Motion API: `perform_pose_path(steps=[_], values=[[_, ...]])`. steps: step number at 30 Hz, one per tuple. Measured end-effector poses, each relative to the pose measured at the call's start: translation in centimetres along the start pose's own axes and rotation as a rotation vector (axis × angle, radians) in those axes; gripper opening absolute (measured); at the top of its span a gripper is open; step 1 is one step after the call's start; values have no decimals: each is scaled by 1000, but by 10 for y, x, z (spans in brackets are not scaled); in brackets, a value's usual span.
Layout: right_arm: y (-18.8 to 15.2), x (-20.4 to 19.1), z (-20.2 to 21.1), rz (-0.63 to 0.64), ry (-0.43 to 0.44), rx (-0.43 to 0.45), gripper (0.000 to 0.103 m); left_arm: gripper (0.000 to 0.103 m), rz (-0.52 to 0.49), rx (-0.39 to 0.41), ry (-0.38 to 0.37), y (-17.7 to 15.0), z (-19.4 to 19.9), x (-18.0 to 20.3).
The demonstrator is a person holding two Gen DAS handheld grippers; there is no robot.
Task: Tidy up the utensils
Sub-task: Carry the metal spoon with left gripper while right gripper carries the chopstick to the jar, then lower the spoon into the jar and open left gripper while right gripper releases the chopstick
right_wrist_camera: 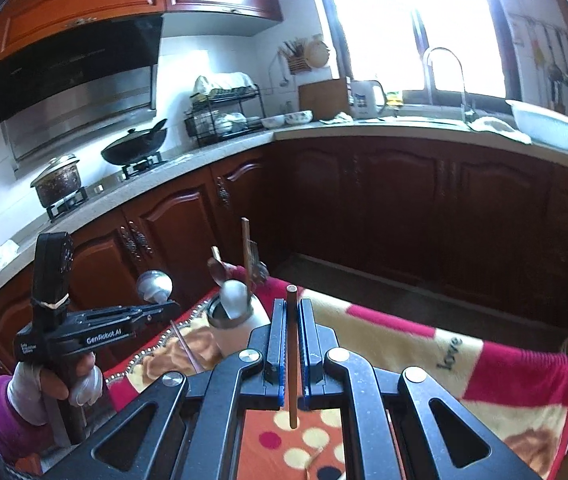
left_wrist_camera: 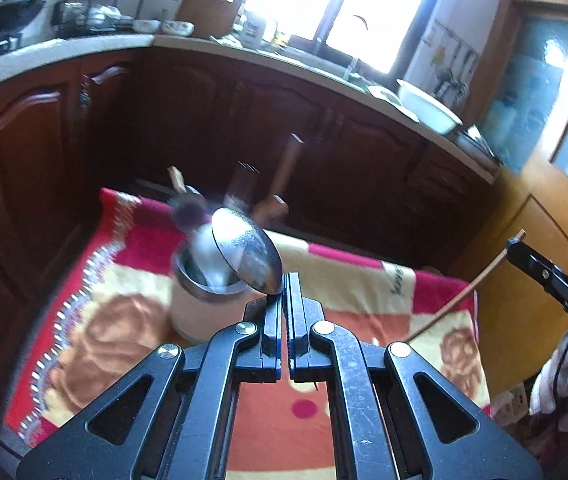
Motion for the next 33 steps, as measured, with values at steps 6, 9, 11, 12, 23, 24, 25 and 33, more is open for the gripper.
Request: perform_pose_path(steps=[6,9,11,12,23,24,25,33], values=[[24,-27,-28,39,57,14,5,0,8,39,81,30,-13,-32],[41,-38,-39,47,81,33,5,0,0,72,117,46,-20,-44],[50,-42,-45,47,93,44,5,0,-11,95,141,54,-24,-49],[55,-45,-50,42,101,52,5,0,-19,108,156,59,-28,-52],[77,-63,-97,36,110,83,5,0,-168,78,233,47,-73,-57],[73,-64,-104,34,112,73,5,0,-173,69,233,43,-75,-58],[70,-62,-107,30,112,67,5,0,-180,60,237,39,-79,-59],[65,-56,-127,22,100,88,5,0,-167,-1,248,19,-105,-66]])
Point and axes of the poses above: each gripper's, at about its wrist camera, not at the fingertips, and z roughly against the way its jaws point, x to its right, y to its top, the point moved 3 cm from there along -z, roughly the way its jaws point, and after that the axes turned 15 degrees about x, right-handed, at the moved point
